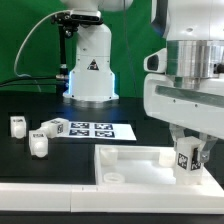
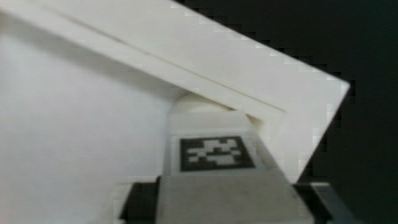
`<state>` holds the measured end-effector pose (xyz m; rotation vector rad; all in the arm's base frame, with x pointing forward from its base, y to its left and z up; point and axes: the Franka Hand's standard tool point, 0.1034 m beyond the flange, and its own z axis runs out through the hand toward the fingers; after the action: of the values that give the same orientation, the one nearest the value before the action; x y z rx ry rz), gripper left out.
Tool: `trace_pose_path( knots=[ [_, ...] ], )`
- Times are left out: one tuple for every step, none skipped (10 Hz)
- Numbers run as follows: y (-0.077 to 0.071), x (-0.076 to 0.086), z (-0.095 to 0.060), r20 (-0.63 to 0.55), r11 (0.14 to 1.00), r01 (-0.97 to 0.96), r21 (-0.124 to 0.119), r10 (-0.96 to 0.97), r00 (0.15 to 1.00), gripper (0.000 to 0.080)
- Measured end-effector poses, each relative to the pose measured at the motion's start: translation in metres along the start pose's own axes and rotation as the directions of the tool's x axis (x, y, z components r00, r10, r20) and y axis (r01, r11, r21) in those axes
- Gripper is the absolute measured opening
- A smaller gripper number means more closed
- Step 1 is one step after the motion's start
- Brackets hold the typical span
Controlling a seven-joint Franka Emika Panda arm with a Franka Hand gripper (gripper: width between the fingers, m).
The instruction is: Assemble one leg
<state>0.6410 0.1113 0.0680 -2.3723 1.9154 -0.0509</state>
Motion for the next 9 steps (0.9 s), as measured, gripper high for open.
trace_pose_path(
  knots=[
    [0.0003, -0.0006, 0.0002, 0.021, 0.98, -0.199, -0.001, 0.199, 0.98, 0.0285],
    [-0.0001, -0.0012, 0.0003, 0.055, 0.924, -0.383, -0.006, 0.383, 0.922, 0.0285],
    [-0.0005, 0.0007, 0.0004, 0.078, 0.887, -0.462, -0.012, 0.461, 0.884, 0.0285],
    [-0.0006, 0.0009, 0.0004, 0.087, 0.858, -0.513, -0.017, 0.512, 0.854, 0.0285],
    [-0.0008, 0.001, 0.0003, 0.086, 0.833, -0.552, -0.02, 0.552, 0.829, 0.0285],
    [-0.0009, 0.0013, 0.0001, 0.082, 0.808, -0.589, -0.021, 0.589, 0.804, 0.0285],
    [-0.0005, 0.0027, -0.0001, 0.076, 0.798, -0.603, -0.019, 0.602, 0.795, 0.0285],
    [-0.0004, 0.003, 0.0, 0.076, 0.8, -0.6, -0.019, 0.599, 0.797, 0.0285],
    [0.0, 0.0028, 0.0007, 0.075, 0.801, -0.599, -0.02, 0.598, 0.798, 0.0363]
  ],
)
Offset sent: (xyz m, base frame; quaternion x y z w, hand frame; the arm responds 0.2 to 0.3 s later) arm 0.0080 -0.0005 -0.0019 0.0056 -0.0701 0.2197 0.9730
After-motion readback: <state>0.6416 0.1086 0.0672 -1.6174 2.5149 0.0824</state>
